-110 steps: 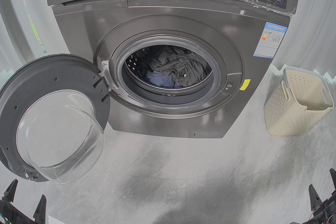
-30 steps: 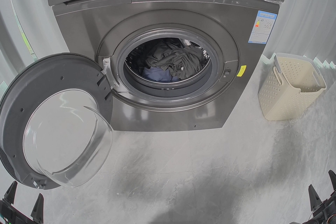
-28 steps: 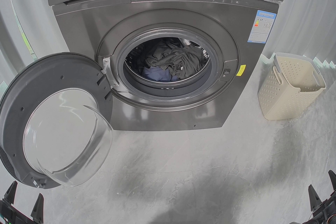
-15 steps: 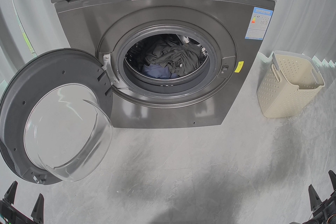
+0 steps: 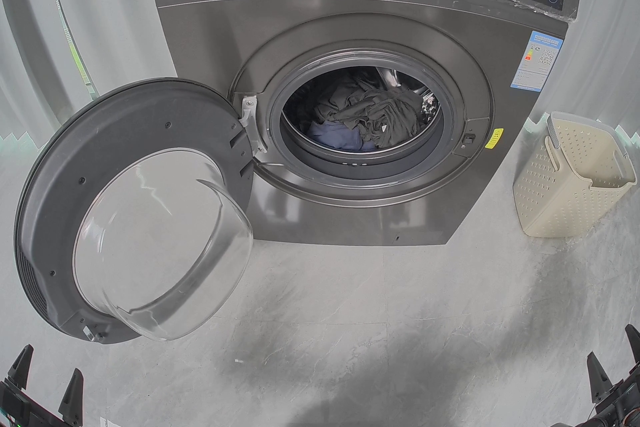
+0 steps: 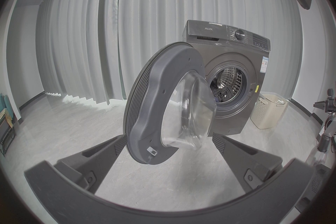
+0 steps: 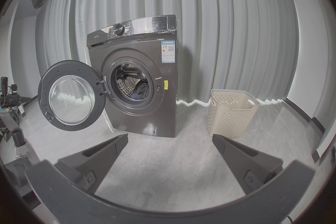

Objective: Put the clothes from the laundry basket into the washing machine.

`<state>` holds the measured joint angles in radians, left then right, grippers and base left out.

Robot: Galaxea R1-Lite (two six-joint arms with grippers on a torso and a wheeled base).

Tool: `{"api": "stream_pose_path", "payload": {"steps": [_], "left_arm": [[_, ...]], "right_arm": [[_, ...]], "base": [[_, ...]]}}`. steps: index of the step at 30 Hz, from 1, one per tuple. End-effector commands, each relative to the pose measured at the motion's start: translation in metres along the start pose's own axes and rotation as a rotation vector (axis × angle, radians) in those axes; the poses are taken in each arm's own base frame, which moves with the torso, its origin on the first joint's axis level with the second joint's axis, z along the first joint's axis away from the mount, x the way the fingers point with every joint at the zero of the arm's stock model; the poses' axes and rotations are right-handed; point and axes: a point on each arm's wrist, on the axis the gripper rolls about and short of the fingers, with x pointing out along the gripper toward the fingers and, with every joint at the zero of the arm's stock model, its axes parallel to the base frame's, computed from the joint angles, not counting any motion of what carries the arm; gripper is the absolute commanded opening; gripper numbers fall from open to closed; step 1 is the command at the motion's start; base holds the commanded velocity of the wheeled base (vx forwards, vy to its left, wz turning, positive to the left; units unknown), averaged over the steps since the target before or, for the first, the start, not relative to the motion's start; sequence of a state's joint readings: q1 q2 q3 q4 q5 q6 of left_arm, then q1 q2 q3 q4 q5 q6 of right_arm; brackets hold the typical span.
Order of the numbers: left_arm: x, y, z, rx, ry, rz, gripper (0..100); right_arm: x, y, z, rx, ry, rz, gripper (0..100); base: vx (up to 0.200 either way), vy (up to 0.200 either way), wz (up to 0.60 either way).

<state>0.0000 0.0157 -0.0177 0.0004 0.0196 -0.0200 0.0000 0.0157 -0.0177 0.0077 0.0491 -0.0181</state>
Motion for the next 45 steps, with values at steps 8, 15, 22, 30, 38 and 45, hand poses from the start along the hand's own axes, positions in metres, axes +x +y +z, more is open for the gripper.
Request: {"api": "stream_pose_path", "payload": {"steps": [8, 15, 22, 30, 38, 45], "left_arm": [[0.0001, 0.0001, -0.0052, 0.002, 0.001, 0.0, 100], [0.0001, 0.0001, -0.0052, 0.003, 0.002, -0.001, 100], [0.0001, 0.0, -0.0052, 0.008, 0.002, -0.004, 100], [0.0001, 0.0, -0.0052, 0.009, 0.002, -0.004, 100], [0.0001, 0.0001, -0.0054, 0.017, 0.003, 0.002, 100], [0.0001, 0.0, -0.0051, 0.025, 0.0, -0.001, 100]], "right_arm": [[0.0006, 0.0001, -0.0045, 0.0, 0.007, 0.0, 100], [0.0006, 0.0001, -0.0047, 0.0, 0.008, 0.002, 100], [0.0006, 0.0001, -0.0045, 0.0, 0.007, 0.0, 100], [0.0006, 0.0001, -0.0047, 0.0, 0.008, 0.0, 100], [0.0006, 0.0001, -0.0047, 0.0, 0.008, 0.0, 100], [0.0006, 0.0001, -0.0045, 0.0, 0.006, 0.002, 100]], "base": [[0.0, 0.2, 0.0], [0.0, 0.2, 0.0], [0.0, 0.143, 0.0], [-0.1, 0.0, 0.0], [-0.05, 0.0, 0.0], [0.0, 0.0, 0.0]]}}
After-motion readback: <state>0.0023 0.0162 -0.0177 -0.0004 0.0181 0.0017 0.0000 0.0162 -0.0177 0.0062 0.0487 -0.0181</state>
